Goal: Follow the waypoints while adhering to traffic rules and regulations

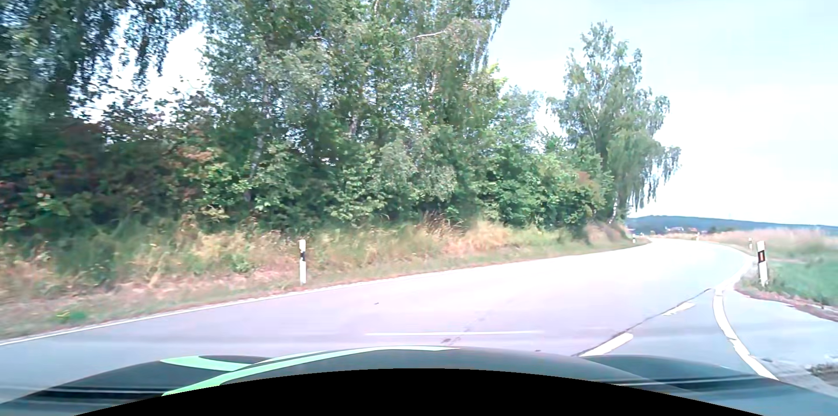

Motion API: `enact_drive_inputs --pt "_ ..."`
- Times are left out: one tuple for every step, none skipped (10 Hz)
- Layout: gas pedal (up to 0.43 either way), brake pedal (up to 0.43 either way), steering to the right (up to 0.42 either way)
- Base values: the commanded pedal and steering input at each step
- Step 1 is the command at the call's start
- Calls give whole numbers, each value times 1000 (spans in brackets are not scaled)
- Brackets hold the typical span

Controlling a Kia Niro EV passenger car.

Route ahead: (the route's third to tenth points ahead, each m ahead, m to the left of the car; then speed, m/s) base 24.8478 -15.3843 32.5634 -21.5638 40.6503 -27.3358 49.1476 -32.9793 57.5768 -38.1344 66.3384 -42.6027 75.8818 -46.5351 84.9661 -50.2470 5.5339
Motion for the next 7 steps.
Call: enact_drive_inputs --pt "189 0 322" --pt "189 0 322" --pt "189 0 322" --pt "189 0 322" --pt "189 0 323" --pt "189 0 321" --pt "189 0 313"
